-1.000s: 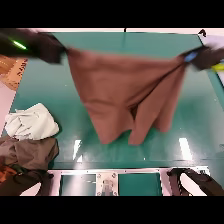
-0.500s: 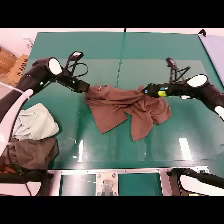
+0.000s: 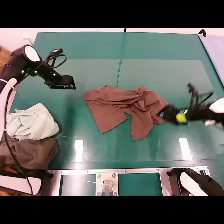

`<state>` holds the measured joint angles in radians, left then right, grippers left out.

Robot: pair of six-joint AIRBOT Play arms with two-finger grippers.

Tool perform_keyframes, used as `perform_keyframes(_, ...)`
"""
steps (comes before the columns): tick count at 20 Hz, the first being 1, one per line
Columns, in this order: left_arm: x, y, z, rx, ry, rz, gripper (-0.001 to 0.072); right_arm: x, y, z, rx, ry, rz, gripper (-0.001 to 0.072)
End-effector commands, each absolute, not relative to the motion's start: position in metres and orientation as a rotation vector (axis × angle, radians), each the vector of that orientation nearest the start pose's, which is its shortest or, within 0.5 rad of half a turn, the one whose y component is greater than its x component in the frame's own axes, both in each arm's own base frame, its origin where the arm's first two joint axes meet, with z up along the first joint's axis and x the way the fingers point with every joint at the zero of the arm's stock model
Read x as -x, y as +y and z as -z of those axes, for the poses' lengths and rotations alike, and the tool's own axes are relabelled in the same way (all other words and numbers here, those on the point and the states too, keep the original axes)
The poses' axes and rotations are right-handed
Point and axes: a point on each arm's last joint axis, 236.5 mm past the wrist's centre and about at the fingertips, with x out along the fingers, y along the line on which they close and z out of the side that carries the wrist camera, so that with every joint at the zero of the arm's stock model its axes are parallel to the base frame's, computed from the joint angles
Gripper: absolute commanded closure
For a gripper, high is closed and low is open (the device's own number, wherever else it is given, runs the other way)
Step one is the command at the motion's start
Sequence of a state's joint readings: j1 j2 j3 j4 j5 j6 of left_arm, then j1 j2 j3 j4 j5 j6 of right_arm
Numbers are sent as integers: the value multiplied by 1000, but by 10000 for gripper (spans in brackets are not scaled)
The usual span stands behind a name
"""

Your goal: Fold the shirts.

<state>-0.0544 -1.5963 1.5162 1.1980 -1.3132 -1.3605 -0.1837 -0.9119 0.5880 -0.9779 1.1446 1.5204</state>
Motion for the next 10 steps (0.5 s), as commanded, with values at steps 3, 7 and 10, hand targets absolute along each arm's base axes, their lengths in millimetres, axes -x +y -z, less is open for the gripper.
perform_keyframes(3,-416,-129,-6,260,1406,513,32,-183,146,104,-865,1485,-150,241)
perform_keyframes(7,-404,-129,10,276,1455,508,32,-213,167,117,-825,1375,-143,376)
perform_keyframes(10,-393,-134,28,328,1487,505,32,-248,161,108,-756,1268,-167,673)
